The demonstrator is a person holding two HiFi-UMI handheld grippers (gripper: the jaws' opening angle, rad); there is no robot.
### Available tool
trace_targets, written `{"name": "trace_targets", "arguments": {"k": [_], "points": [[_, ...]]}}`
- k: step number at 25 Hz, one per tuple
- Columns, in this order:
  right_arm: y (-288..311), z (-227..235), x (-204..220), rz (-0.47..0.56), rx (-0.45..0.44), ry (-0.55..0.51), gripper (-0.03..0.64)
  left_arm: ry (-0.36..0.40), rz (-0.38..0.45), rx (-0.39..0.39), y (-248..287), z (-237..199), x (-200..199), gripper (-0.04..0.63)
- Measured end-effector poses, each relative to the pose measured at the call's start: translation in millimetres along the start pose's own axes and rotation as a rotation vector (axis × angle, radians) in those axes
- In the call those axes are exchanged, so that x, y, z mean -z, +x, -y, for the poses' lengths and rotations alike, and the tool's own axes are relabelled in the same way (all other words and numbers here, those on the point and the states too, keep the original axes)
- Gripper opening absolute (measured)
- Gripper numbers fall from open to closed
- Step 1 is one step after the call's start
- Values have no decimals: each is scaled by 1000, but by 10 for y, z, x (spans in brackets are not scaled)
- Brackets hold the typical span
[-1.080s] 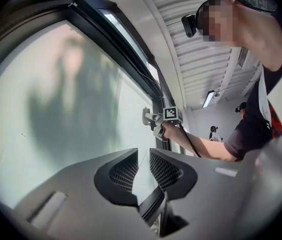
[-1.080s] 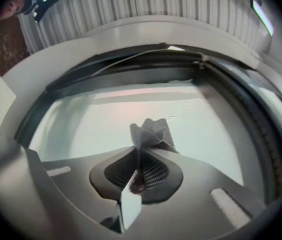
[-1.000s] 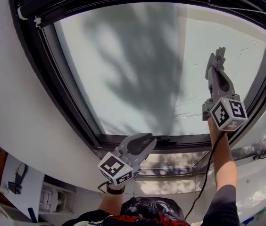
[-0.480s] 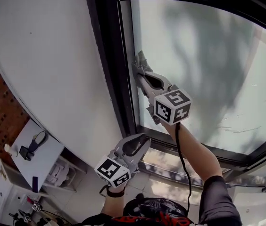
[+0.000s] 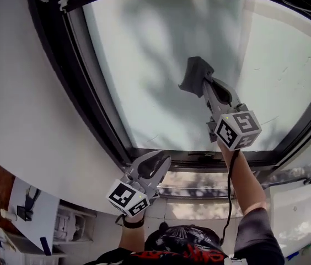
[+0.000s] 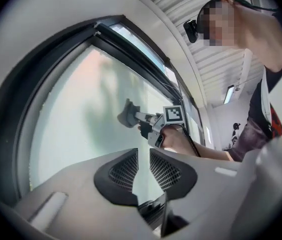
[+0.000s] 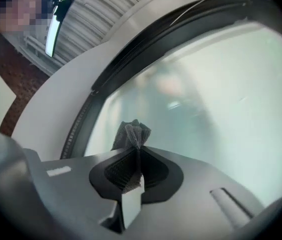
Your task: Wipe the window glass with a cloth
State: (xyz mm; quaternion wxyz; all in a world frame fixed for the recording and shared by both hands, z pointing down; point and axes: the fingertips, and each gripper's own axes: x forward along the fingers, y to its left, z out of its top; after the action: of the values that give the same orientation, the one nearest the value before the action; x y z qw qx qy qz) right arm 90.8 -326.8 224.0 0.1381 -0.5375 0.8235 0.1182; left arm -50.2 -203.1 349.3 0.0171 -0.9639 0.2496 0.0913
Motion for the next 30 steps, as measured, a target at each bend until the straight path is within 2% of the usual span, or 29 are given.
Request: {"name": "trace_targets", "arguments": {"k": [5,10,12,13,14,16,19,24,26,30], "points": [[-1455,1678,-336,-37,434,-109,26,-31,-8,240,682,570,132,64],[-2835,3032,-553,-88,863,-184,26,-41,-15,333,1002,967,194,64],[-3218,3274,-601,-91,1005,-228,26,-41,-18,351,1054,1041,206,64],[-3294,3268,-594,-85,1027,-239,26,-41,-20,355,1066,1059,213,64],[-3278,3176,-574,-73,1014,-245,26,-40,-21,357,1070,1061,220,64],[-3027,2801,-548,-27,916,-254,26,-36,-24,353,1070,1027,235,64],[-2263,1960,-505,47,664,-231,26,-24,-23,314,1008,906,244,64],[-772,290,-10,51,139,-58,26,-3,-24,150,570,496,199,64],[-273,-366,193,31,-28,-19,26,5,-25,66,274,249,163,64],[517,-1558,545,-30,-302,46,26,11,-21,-104,-335,-172,44,64]]}}
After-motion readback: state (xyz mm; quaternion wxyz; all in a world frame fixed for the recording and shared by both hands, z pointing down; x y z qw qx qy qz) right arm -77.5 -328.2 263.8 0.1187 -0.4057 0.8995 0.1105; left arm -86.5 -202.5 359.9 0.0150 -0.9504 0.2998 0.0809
